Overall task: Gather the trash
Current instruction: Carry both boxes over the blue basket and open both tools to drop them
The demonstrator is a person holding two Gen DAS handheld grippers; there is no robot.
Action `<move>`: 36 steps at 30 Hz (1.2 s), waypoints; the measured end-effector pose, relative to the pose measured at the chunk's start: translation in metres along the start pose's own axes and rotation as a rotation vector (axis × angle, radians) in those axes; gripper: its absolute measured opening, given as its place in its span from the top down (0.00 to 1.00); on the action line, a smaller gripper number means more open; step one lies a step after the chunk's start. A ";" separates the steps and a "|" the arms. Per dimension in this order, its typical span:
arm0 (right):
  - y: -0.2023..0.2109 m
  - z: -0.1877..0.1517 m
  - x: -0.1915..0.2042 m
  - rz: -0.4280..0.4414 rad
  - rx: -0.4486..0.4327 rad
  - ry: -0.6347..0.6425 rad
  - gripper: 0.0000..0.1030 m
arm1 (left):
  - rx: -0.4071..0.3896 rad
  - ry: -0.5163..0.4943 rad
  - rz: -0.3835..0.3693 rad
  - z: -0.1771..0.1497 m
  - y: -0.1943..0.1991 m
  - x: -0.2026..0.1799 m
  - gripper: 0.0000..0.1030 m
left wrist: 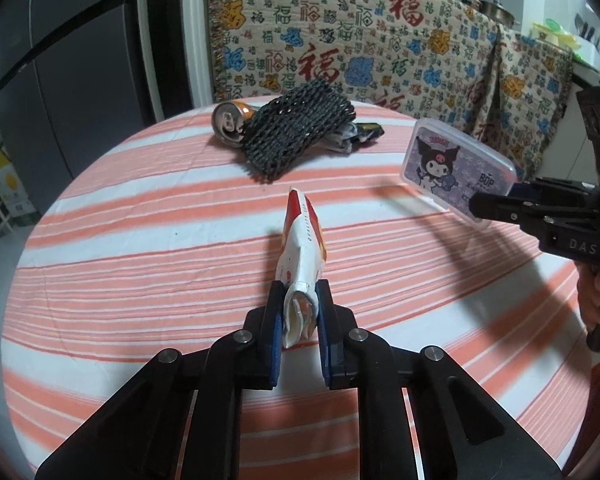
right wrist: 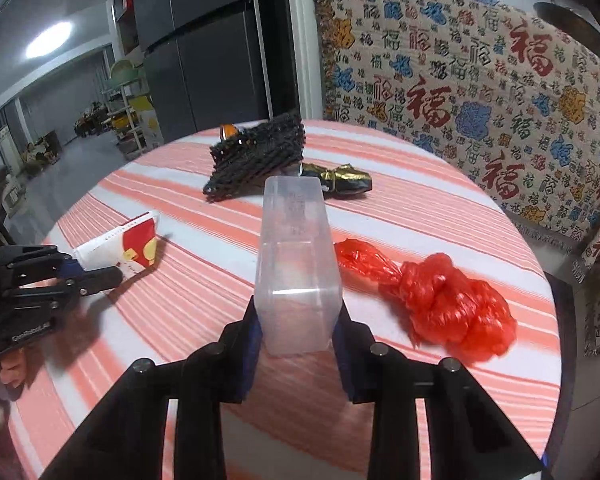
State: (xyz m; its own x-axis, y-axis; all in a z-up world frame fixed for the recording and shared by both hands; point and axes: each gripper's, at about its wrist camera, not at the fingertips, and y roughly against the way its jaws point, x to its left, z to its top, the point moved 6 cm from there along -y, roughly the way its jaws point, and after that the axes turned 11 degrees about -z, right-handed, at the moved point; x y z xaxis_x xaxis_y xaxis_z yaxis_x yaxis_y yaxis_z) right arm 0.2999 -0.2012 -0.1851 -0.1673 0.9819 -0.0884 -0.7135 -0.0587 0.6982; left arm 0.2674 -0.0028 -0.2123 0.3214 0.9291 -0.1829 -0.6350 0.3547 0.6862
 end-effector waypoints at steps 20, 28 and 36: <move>0.064 -0.022 -0.038 -0.042 -0.041 -0.075 0.68 | 0.003 -0.077 -0.115 0.017 -0.005 -0.086 0.87; 0.092 -0.040 -0.089 -0.113 -0.060 -0.154 0.68 | -0.012 -0.146 -0.198 0.036 -0.007 -0.156 0.87; 0.123 -0.077 -0.164 -0.235 -0.054 -0.270 0.68 | 0.007 -0.225 -0.316 0.049 -0.031 -0.253 0.87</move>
State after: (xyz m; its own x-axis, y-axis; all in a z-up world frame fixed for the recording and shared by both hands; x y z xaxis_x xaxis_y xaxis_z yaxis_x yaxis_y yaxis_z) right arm 0.1869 -0.3836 -0.1393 0.1858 0.9815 -0.0464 -0.7476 0.1718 0.6416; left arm 0.2405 -0.2543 -0.1530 0.6465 0.7281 -0.2278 -0.4757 0.6182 0.6258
